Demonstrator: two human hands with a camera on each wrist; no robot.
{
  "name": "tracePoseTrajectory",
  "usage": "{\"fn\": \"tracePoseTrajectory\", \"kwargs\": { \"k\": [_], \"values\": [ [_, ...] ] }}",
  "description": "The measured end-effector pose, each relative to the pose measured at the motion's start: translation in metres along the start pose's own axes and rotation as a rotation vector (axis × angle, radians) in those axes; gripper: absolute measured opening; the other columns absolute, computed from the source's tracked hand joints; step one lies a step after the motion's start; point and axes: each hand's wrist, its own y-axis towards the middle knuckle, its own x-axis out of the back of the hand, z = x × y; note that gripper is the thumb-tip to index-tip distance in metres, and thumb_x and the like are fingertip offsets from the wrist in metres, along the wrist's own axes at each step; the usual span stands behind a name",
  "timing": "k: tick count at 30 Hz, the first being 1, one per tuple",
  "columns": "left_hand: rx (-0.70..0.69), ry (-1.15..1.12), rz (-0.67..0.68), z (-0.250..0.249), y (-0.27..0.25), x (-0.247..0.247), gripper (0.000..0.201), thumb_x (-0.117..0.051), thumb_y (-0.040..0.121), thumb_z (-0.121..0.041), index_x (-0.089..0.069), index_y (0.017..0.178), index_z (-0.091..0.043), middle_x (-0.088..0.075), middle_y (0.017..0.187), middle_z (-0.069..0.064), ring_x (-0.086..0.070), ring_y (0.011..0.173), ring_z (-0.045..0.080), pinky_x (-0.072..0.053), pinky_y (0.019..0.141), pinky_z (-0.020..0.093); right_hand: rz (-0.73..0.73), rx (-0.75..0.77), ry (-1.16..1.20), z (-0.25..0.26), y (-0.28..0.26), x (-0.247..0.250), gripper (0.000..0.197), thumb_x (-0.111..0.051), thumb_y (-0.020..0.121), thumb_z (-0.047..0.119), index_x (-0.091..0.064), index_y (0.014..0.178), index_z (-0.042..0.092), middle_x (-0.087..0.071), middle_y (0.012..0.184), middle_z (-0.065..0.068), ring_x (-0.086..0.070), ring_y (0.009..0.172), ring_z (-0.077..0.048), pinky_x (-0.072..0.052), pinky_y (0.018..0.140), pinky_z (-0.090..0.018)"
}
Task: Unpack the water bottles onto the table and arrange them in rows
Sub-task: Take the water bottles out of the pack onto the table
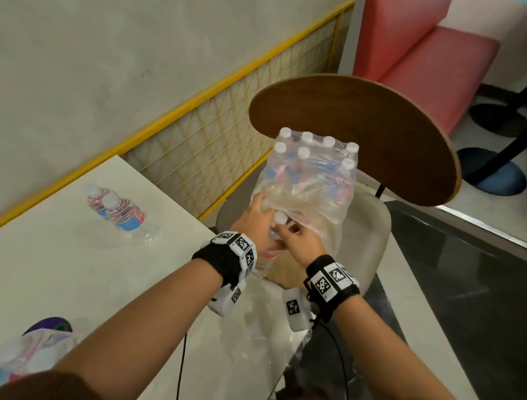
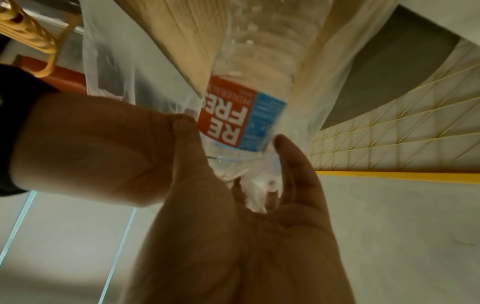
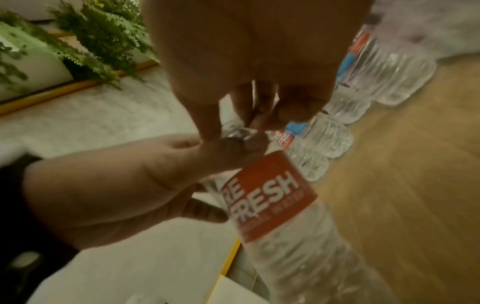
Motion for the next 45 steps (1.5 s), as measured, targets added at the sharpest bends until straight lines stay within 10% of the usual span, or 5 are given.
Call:
{"fn": "tracePoseTrajectory", "kwargs": {
  "k": [6,20,27,30,45],
  "values": [
    [0.009,-0.076,-0.007,0.002,-0.002,-0.002,0.056,-0.078,0.069,-0.045,-0.060,0.113,-0.015,-0.013,0.151,-0.003,-0.058,0.108,0.023,-0.047,0.094,0.035,-0.047,-0.306,0.043,0.002,0.024,0.033,0.048,-0.057,0.092,0.029,-0.048,0.135,0.008,-0.046,0.142,-0.011,-0.044,0.130,-0.027,-0.035,0.108,-0.031],
    [0.040,-0.149,0.067,0.013,-0.031,0.003,0.064,-0.080,0.068,-0.035,-0.046,0.120,-0.022,-0.004,0.153,-0.001,-0.051,0.121,0.026,-0.045,0.098,0.033,-0.192,-0.341,-0.166,0.017,0.048,0.056,0.059,-0.039,0.097,0.005,-0.003,0.143,-0.005,-0.028,0.150,-0.023,-0.034,0.135,-0.037,-0.043,0.102,-0.027],
    [0.191,-0.202,0.103,0.032,-0.061,0.024,0.058,-0.081,0.068,-0.031,-0.047,0.112,-0.016,-0.036,0.138,0.016,-0.053,0.114,0.032,-0.045,0.085,0.033,-0.185,-0.244,0.032,-0.018,0.012,0.008,0.043,-0.061,0.090,0.031,-0.050,0.126,0.011,-0.055,0.120,-0.011,-0.055,0.104,-0.025,-0.046,0.074,-0.026],
    [0.202,-0.252,0.048,0.046,-0.093,0.031,0.052,-0.080,0.069,-0.031,-0.039,0.096,-0.013,-0.054,0.091,0.009,-0.054,0.080,0.027,-0.041,0.065,0.032,-0.020,0.045,0.074,-0.035,-0.010,-0.024,0.059,-0.073,0.079,0.012,-0.042,0.129,0.020,-0.057,0.113,0.001,-0.056,0.104,-0.017,-0.044,0.075,-0.022],
    [0.043,0.162,0.220,0.080,-0.279,0.017,0.055,-0.071,0.079,-0.024,-0.046,0.128,-0.020,-0.059,0.109,0.008,-0.060,0.099,0.028,-0.048,0.074,0.034,0.534,0.234,-0.208,-0.066,-0.128,-0.133,0.070,-0.081,0.065,0.010,-0.042,0.121,0.024,-0.061,0.109,0.005,-0.058,0.103,-0.017,-0.045,0.087,-0.029]
  ]
}}
